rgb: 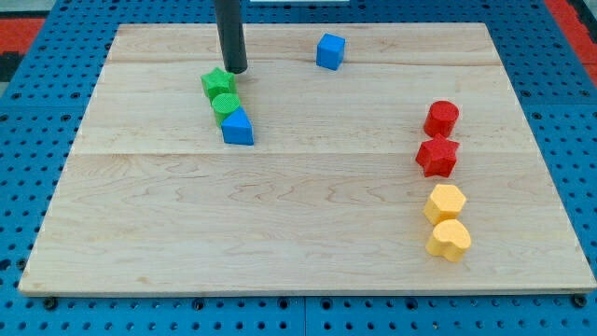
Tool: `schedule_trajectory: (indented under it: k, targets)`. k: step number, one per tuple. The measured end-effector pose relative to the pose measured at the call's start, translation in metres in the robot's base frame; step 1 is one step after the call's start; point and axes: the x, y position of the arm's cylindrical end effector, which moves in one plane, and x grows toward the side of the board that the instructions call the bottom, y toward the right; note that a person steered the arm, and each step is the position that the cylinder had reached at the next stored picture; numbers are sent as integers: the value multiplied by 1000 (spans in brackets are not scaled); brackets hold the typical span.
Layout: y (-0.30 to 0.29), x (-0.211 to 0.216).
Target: Place the blue cube to the top of red circle
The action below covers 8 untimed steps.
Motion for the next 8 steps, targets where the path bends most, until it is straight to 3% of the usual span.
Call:
schedule_trajectory:
  k: [1, 2, 3, 6, 8]
  targets:
    - [73, -22]
    - [107, -25]
    - [88, -28]
    - [218, -29]
    - [246, -12]
